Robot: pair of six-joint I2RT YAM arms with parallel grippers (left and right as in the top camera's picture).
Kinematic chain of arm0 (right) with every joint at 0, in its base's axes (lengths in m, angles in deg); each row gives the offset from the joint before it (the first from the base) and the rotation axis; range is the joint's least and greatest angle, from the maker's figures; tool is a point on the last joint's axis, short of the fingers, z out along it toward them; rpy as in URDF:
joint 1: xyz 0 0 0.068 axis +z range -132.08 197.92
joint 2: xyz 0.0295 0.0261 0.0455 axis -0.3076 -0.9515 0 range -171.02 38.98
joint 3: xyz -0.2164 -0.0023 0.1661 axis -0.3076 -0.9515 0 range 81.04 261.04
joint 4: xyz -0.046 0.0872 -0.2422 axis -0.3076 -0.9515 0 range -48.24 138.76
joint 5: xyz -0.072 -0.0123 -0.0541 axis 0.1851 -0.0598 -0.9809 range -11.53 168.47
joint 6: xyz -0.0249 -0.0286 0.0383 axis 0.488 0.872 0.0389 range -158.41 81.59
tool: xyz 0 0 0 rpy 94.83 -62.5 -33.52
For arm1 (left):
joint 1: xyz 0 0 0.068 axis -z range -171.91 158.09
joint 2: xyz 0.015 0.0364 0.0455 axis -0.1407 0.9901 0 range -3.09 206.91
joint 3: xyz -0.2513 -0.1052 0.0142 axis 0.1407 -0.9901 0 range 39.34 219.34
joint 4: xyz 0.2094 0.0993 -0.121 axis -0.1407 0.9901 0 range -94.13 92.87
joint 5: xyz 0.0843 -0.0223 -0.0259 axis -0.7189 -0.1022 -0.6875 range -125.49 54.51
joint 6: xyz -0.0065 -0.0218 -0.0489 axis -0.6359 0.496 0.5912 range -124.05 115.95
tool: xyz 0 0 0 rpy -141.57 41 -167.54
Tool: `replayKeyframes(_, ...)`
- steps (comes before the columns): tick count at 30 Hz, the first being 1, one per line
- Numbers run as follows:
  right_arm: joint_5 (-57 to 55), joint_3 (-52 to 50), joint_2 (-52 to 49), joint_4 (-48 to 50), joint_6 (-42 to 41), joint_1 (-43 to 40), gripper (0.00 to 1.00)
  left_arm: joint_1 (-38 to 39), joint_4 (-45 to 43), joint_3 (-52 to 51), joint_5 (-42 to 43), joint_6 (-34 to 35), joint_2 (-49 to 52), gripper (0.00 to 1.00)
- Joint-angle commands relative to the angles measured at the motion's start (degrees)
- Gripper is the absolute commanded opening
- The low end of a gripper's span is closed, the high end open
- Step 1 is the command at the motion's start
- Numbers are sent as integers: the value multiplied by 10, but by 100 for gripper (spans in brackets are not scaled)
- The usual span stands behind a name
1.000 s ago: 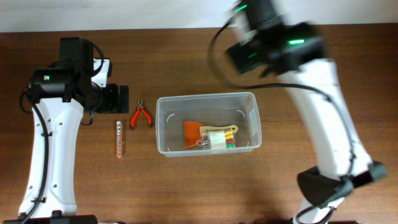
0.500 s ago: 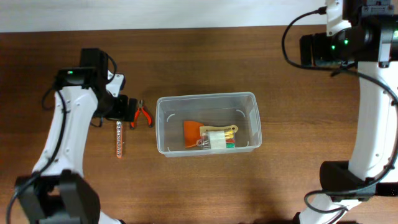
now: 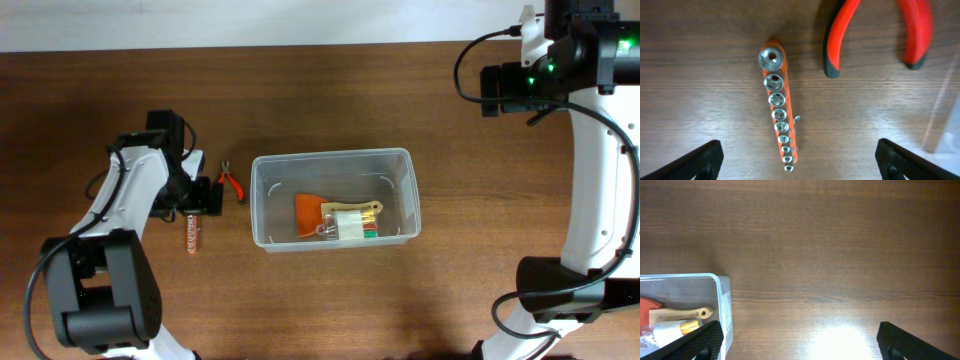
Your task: Pack container
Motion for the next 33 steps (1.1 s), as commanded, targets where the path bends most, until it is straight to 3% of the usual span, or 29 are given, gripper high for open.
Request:
replayKeyframes(1, 5, -3, -3, 2, -5, -2, 99, -2, -14, -20, -4, 6, 10, 99)
replayKeyframes(17, 5, -3, -3, 0, -5, -2, 99, -31, -126, -115, -18, 5, 10, 99)
replayKeyframes(25, 5, -3, -3, -7, -5, -2, 99, -31, -144, -117, -18, 5, 10, 100)
replayKeyframes(28, 5, -3, -3, -9, -5, -2, 99, -31, -150, -118, -18, 5, 10, 95)
replayKeyframes(33, 5, -3, -3, -10, -5, -2, 99, -31, -160, -118, -17, 5, 22, 95)
